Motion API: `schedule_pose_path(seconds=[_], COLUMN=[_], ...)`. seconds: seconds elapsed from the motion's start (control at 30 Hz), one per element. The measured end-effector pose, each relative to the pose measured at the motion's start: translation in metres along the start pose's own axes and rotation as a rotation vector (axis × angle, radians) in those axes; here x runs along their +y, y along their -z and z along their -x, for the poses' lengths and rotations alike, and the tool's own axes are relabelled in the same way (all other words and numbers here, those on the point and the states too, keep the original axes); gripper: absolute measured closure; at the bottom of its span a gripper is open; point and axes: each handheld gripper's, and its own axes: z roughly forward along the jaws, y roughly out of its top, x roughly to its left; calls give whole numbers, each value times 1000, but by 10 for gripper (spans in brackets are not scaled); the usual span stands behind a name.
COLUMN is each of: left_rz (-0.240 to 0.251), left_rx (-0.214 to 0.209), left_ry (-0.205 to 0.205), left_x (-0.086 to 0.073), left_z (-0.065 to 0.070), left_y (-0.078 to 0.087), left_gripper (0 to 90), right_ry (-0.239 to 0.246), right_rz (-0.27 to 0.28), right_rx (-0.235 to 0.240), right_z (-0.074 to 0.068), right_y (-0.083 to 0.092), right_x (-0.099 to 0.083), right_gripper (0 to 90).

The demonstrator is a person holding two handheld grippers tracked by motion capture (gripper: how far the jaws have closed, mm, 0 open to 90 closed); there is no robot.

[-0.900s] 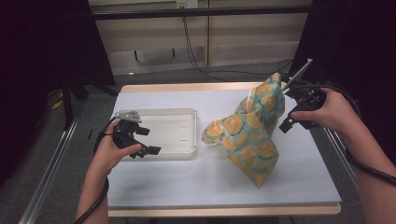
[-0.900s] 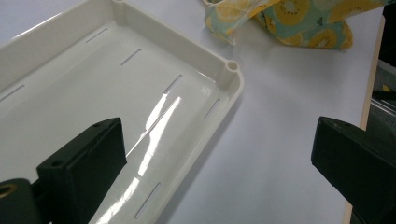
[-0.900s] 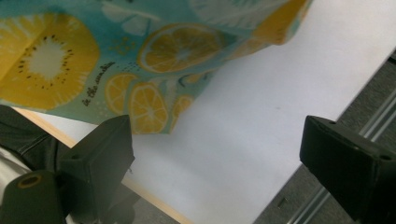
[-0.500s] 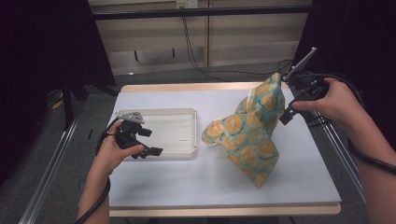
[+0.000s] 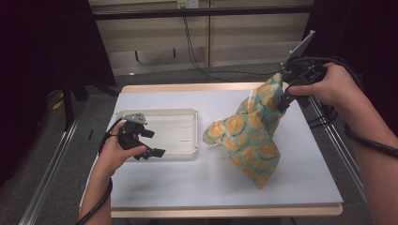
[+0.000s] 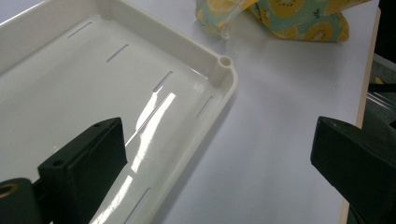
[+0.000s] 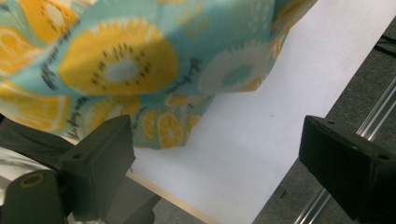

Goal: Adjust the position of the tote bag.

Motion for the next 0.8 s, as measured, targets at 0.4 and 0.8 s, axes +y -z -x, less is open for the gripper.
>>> schedule_pose_path(seconds=[0.4, 0.8], left_rz=[-12, -23], left_rx=[1, -9], left_ry=[-1, -3], left_x=[0, 0], left_z=[0, -1], left_y=[-1, -6], left_gripper=[34, 36], right_ry=[-93, -177], right_rz=[-24, -30], right_rx=[27, 16], right_z=[-6, -6], right_y=[0, -1], right_x=[23, 36], right_gripper=[98, 100])
